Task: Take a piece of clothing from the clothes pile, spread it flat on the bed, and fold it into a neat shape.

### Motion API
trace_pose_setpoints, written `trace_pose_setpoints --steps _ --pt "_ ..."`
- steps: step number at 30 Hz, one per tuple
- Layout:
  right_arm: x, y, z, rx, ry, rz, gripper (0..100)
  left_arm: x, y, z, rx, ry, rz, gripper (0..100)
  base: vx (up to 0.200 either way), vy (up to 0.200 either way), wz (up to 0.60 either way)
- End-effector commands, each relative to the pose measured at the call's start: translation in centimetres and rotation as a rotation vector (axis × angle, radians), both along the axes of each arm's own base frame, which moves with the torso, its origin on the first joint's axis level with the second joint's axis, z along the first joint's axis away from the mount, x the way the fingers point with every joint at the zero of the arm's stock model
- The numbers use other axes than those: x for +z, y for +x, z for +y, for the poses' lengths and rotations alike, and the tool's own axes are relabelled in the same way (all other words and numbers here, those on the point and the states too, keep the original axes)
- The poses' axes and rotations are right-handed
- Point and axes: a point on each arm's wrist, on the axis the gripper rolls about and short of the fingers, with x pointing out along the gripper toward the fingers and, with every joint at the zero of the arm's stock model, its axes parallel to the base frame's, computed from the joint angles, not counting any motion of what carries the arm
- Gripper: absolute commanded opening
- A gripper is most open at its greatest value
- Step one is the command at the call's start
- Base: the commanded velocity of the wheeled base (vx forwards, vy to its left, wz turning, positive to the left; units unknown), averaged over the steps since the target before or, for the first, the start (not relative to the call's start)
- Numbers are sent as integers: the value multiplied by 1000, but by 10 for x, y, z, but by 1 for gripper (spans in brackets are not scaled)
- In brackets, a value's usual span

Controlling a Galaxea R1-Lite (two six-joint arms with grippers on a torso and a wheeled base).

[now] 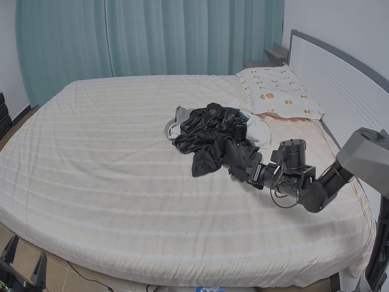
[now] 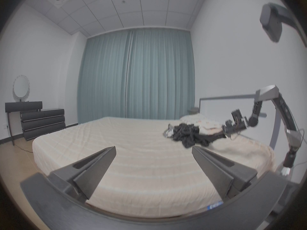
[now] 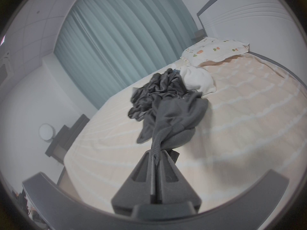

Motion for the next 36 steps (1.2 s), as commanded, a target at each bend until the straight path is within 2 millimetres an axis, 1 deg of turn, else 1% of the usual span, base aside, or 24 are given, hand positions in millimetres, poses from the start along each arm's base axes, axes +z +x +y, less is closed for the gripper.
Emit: trace_pose_setpoints --steps 1,3,4,6,10,13,15,17,18,19,20,21,24,26,27,28,31,32,33,34,36 --pt "70 -101 -18 155 147 -158 0 65 15 -1 -43 17 -22 100 0 0 0" --pt "75 -115 -24 157 167 -162 0 65 24 -3 -137 41 26 100 0 0 0" --pt "77 -118 -26 156 174 -163 0 65 26 -3 -162 44 41 100 0 0 0" --pt "78 -134 -34 162 205 -148 0 67 41 -6 -251 78 115 100 0 0 0" --pt "83 -153 -46 196 240 -155 0 62 76 -9 -311 170 282 100 0 0 0" --pt "75 -156 -46 231 261 -97 0 58 95 -16 -397 164 370 100 0 0 0" --pt "72 -151 -44 241 268 -73 0 56 108 -24 -463 144 409 100 0 0 0" --pt "73 -147 -42 240 271 -75 0 56 116 -30 -505 135 422 100 0 0 0" --pt "73 -147 -42 240 271 -75 0 56 116 -30 -505 135 422 100 0 0 0" --pt "80 -139 -36 252 283 -100 0 54 135 -45 -548 133 455 100 0 0 0" --pt "82 -138 -34 261 285 -106 0 53 146 -53 -552 127 472 100 0 0 0" --pt "83 -138 -31 269 285 -108 0 51 152 -59 -557 121 486 100 0 0 0" --pt "90 -138 -19 313 298 -126 0 45 176 -87 -578 56 539 100 0 0 0" --pt "96 -136 -14 332 306 -143 0 37 191 -105 -573 34 576 100 0 0 0" --pt "97 -137 -12 337 308 -145 0 35 194 -108 -571 35 583 100 0 0 0" --pt "101 -135 -6 353 314 -154 0 26 207 -122 -566 52 607 100 0 0 0" --pt "102 -137 0 370 313 -142 0 16 223 -139 -578 63 620 100 0 0 0" --pt "100 -140 3 383 309 -130 0 12 233 -148 -577 64 613 100 0 0 0" --pt "100 -141 3 386 308 -129 0 11 235 -150 -575 66 612 100 0 0 0" --pt "100 -143 6 398 308 -125 0 4 246 -158 -560 71 608 100 0 0 0" --pt "99 -143 8 404 307 -120 0 -5 258 -168 -545 78 611 100 0 0 0"
